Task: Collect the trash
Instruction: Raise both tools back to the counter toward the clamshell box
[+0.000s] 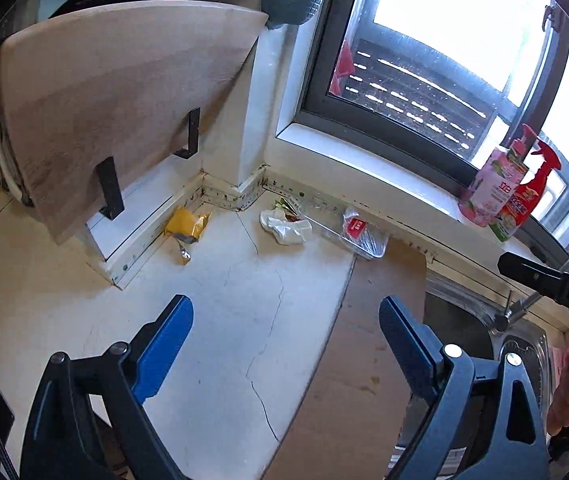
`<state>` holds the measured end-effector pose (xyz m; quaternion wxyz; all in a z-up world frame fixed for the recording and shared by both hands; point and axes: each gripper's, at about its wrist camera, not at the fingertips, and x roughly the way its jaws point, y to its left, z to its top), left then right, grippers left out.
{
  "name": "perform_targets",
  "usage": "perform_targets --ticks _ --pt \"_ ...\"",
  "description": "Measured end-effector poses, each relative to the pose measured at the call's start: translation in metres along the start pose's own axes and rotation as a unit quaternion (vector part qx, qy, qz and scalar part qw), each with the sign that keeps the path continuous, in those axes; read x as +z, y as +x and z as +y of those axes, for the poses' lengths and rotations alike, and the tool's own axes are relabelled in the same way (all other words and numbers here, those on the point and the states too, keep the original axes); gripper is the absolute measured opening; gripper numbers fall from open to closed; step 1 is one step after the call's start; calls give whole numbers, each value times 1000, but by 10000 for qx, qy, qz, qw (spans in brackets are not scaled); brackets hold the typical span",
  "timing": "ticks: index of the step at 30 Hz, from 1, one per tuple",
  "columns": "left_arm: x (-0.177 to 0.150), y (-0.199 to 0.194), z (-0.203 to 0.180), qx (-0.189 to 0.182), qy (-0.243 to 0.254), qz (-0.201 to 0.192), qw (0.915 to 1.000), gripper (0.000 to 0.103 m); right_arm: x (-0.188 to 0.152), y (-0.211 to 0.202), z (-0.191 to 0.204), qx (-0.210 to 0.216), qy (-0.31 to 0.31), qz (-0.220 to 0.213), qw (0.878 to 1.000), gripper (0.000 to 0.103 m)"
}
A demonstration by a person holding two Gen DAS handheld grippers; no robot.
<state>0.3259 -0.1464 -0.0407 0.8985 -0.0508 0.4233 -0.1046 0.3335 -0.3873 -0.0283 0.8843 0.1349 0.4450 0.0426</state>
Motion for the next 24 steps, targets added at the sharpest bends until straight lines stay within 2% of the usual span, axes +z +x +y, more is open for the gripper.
perform_targets --ticks 5,9,13,18,24 --pt "33 68 -6 311 54 168 9994 93 33 63 -43 182 456 244 9985 62" --pt "48 120 -3 517 -37 346 9981 93 43 114 -76 425 897 339 9945 61" --pt "53 168 6 656 -259 527 9961 93 44 159 -101 611 1291 422 9888 60" --pt "51 220 20 690 -689 738 9925 93 41 206 -121 824 1643 567 9813 53" --pt "50 259 28 632 -1034 709 9901 93 33 242 -131 985 1863 703 9750 44"
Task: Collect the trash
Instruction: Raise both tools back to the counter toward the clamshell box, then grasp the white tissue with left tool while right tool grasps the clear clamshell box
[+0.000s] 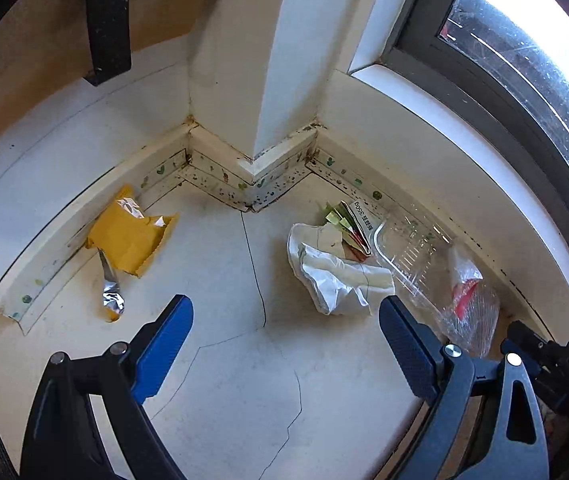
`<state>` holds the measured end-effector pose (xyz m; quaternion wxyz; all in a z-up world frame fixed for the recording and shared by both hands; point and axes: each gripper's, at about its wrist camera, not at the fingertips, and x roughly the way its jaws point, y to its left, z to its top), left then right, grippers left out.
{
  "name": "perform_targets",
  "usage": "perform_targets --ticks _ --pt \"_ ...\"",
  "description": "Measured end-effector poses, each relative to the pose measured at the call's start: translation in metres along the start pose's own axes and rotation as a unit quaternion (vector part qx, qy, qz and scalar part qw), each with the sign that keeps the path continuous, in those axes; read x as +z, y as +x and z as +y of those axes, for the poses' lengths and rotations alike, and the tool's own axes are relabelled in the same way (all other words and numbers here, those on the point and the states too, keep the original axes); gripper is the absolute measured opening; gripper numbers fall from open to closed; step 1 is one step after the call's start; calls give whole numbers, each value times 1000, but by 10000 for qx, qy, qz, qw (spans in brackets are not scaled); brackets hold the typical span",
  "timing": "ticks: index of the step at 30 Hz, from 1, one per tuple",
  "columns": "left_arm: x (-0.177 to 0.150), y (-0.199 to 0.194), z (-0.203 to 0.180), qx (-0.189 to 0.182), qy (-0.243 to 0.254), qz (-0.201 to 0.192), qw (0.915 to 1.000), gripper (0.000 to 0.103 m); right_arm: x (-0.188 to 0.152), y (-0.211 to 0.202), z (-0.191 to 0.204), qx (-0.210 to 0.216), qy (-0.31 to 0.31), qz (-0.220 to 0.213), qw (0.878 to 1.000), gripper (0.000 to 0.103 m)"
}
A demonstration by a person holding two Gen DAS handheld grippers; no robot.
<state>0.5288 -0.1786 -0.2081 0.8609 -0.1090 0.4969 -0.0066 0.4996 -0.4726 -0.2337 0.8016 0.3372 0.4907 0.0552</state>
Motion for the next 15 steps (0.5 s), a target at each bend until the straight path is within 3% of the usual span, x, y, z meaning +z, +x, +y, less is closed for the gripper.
perform_targets --ticks 15 --pt "10 71 2 -103 -835 201 9962 93 -5 10 -3 312 31 -156 9994 39"
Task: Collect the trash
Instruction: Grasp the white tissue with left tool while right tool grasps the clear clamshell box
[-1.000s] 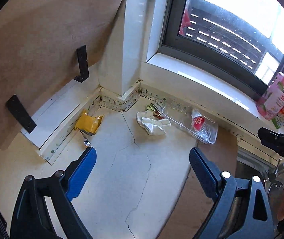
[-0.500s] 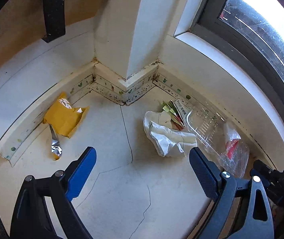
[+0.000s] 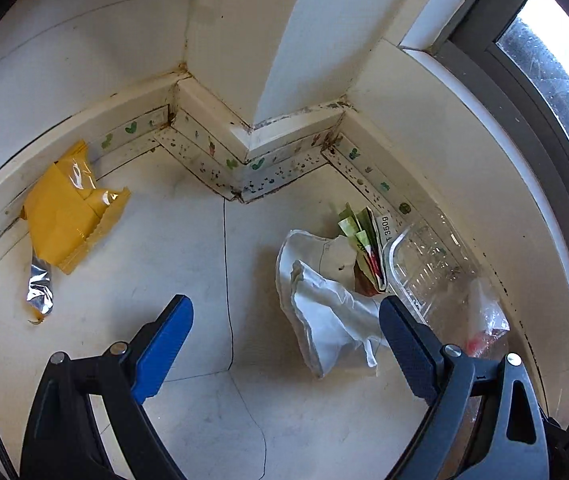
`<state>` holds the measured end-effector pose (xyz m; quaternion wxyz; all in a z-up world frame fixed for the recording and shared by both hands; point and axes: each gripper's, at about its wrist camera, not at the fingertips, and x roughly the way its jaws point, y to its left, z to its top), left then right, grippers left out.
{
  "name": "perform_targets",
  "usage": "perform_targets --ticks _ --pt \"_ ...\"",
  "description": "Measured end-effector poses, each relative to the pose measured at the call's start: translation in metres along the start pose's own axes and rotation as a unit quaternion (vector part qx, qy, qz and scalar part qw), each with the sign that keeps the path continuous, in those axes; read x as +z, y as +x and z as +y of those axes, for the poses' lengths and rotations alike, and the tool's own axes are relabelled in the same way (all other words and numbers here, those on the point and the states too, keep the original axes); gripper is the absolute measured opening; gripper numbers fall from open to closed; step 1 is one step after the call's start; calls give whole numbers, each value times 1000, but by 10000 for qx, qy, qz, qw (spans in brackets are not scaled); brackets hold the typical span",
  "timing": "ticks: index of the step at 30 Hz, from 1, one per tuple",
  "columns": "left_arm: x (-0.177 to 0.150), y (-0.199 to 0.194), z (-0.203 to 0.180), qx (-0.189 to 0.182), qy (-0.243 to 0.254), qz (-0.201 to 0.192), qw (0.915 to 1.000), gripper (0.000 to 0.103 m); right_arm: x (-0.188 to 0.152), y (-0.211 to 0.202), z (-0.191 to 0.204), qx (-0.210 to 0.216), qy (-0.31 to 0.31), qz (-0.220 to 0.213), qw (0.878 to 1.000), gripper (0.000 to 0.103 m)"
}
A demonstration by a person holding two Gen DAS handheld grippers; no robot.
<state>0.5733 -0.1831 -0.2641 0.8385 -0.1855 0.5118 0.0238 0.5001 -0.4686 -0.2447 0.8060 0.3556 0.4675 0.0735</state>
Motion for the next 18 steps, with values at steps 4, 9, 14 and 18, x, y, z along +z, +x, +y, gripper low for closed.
perform_targets --ticks 4,9,14,18 --pt "-2 9 -2 21 29 -30 10000 89 1 1 0 -86 -60 -9 9999 39" --pt "-4 6 -8 -236 223 -27 9995 49 2 10 -4 -194 40 69 9998 39" --pt "-7 -10 -16 -171 578 -163 9980 10 -2 22 -8 -120 145 232 9996 9" --pt "-11 -22 -15 -64 827 -309 9961 5 -6 22 -9 -88 185 139 9997 6"
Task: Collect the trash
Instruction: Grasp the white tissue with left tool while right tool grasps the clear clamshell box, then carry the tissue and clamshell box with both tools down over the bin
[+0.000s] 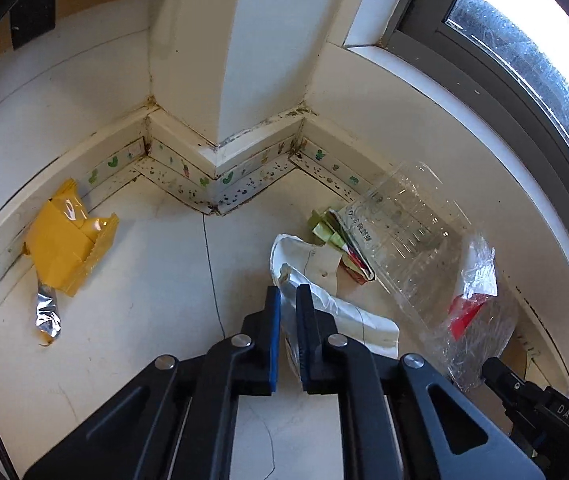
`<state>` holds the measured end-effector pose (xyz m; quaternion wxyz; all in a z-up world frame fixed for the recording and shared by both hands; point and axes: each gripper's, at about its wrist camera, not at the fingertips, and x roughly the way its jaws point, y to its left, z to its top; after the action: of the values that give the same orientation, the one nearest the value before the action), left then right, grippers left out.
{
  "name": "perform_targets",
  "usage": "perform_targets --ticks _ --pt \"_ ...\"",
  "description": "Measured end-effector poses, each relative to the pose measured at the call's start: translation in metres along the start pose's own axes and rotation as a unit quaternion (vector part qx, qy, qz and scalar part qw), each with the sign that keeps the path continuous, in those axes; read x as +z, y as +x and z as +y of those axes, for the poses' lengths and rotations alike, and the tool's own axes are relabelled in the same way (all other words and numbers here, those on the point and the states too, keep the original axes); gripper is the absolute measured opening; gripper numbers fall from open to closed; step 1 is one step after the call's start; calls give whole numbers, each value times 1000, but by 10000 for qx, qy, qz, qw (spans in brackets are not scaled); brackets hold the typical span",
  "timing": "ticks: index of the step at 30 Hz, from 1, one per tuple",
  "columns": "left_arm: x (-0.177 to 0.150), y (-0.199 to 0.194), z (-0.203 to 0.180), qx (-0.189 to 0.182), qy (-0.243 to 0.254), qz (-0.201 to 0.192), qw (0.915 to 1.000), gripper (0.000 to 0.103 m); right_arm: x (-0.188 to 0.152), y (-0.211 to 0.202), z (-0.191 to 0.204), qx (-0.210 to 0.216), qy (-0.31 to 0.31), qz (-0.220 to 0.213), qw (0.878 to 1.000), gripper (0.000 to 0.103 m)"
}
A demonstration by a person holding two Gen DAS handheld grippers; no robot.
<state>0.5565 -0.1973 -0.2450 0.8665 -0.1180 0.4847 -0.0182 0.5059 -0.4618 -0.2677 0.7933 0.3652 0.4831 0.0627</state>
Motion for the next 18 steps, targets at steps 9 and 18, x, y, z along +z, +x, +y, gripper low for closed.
perform_targets --ticks 9,18 --pt "-10 -34 18 -109 34 -76 9999 1 -14 -29 15 183 -116 -188 9996 5" --pt "-41 -106 48 -180 18 -212 9996 0 -57 -80 49 334 -480 -241 9980 5"
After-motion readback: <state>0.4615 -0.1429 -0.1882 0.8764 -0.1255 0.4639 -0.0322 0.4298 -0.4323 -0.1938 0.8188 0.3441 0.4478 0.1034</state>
